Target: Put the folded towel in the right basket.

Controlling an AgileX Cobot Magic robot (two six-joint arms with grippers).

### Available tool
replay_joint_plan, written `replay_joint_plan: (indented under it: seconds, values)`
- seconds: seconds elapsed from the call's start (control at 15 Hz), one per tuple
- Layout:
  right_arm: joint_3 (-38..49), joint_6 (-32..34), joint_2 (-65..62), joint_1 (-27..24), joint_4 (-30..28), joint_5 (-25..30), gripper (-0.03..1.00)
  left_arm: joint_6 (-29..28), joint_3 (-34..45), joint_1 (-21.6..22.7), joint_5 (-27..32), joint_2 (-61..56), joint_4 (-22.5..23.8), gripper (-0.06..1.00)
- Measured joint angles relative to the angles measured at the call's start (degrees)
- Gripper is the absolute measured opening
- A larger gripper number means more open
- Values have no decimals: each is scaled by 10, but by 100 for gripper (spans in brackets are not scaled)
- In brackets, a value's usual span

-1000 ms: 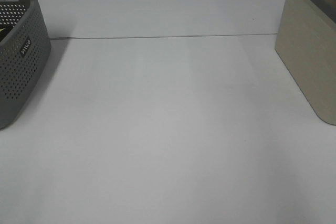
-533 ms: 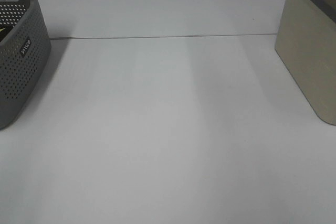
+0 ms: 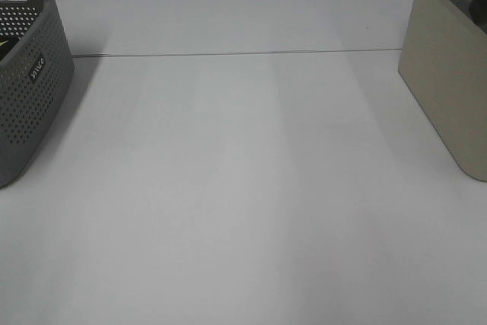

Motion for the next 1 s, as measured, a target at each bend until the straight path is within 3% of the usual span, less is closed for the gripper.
replay_joint_plan:
  seconds: [0.47,0.67,1.0]
  values:
    - [303,4,-245,0,-6,1,61,0,0,0,0,0,0,98]
    - [430,-30,-436,0,-3,-42,61,0,0,0,0,0,0,98]
    - [468,-95,-655,0,42,-82,61,0,0,0,0,0,0,98]
